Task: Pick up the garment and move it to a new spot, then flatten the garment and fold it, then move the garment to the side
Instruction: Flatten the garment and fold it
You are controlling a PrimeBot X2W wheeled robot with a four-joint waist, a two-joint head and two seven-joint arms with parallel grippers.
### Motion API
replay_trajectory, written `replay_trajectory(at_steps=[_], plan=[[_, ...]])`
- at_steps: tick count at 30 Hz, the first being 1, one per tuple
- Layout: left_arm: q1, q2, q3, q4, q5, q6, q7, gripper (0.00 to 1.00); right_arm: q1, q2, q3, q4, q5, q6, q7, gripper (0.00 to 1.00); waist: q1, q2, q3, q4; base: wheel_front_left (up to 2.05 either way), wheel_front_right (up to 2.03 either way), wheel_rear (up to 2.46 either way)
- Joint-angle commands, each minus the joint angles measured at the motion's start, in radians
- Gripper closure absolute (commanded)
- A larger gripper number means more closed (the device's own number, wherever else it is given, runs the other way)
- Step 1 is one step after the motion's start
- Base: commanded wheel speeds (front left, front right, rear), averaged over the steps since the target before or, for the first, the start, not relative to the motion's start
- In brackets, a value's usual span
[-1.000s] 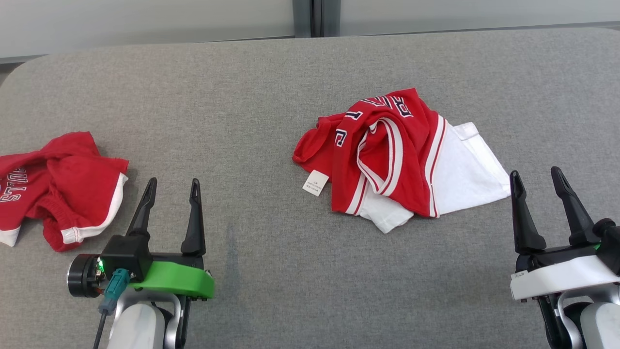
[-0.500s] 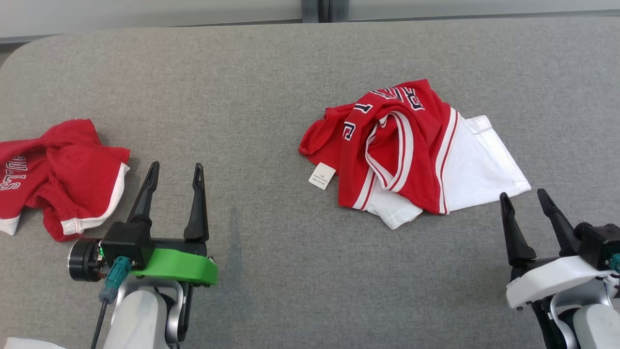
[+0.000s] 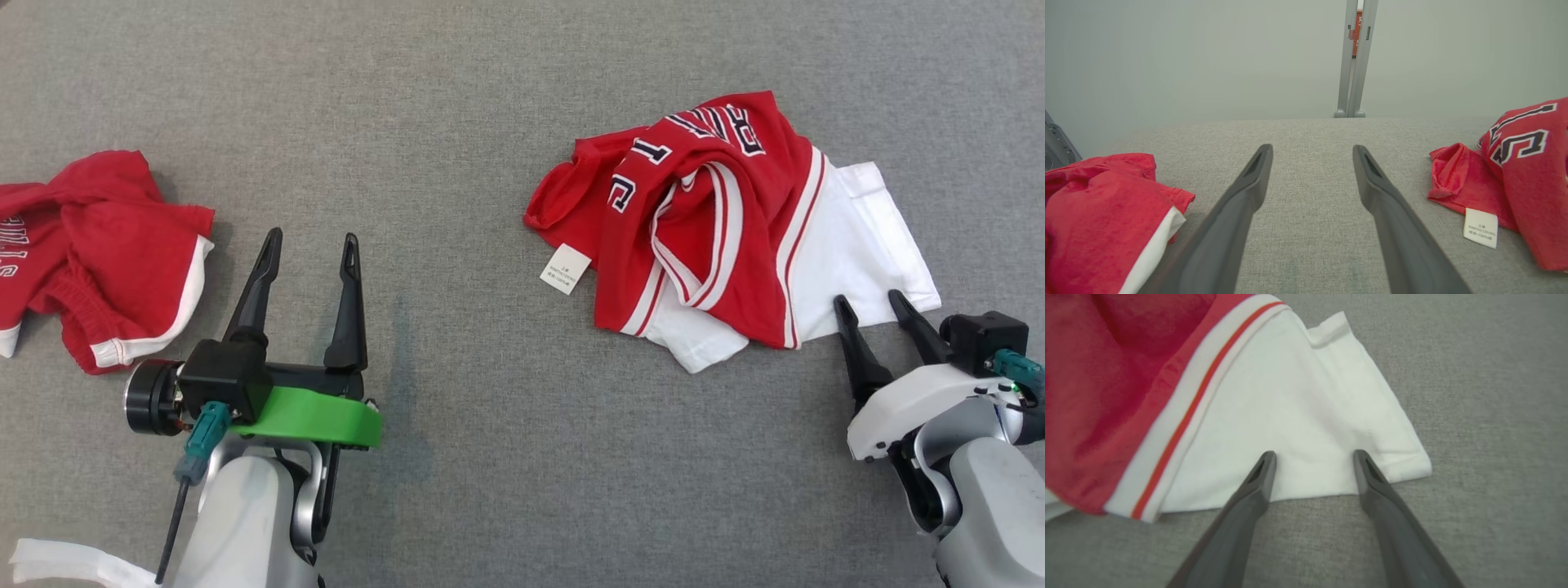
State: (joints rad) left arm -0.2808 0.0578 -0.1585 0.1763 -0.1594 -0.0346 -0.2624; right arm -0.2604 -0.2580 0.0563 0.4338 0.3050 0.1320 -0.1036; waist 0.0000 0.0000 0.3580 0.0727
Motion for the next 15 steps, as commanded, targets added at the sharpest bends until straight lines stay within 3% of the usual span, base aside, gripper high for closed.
replay_trajectory(at_steps=[1, 6, 15], plan=[[-0.013, 0.002, 0.001, 0.002, 0.009, -0.001, -0.003, 0.0, 0.001, 0.001, 0.016, 0.05, 0.009, -0.002, 0.043, 1.0, 0.0, 0.0, 0.01, 0.012, 0.0, 0.0, 0.0], [-0.015, -0.002, -0.002, -0.002, 0.004, 0.005, -0.003, 0.0, -0.038, -0.032, 0.011, 0.039, 0.028, -0.002, 0.03, 1.0, 0.0, 0.0, 0.013, 0.017, 0.0, 0.0, 0.0], [-0.034, -0.004, -0.004, -0.019, 0.006, 0.0, -0.003, 0.0, -0.225, -0.173, -0.036, -0.06, -0.001, -0.002, 0.035, 1.0, 0.0, 0.0, 0.045, 0.021, 0.0, 0.0, 0.0]])
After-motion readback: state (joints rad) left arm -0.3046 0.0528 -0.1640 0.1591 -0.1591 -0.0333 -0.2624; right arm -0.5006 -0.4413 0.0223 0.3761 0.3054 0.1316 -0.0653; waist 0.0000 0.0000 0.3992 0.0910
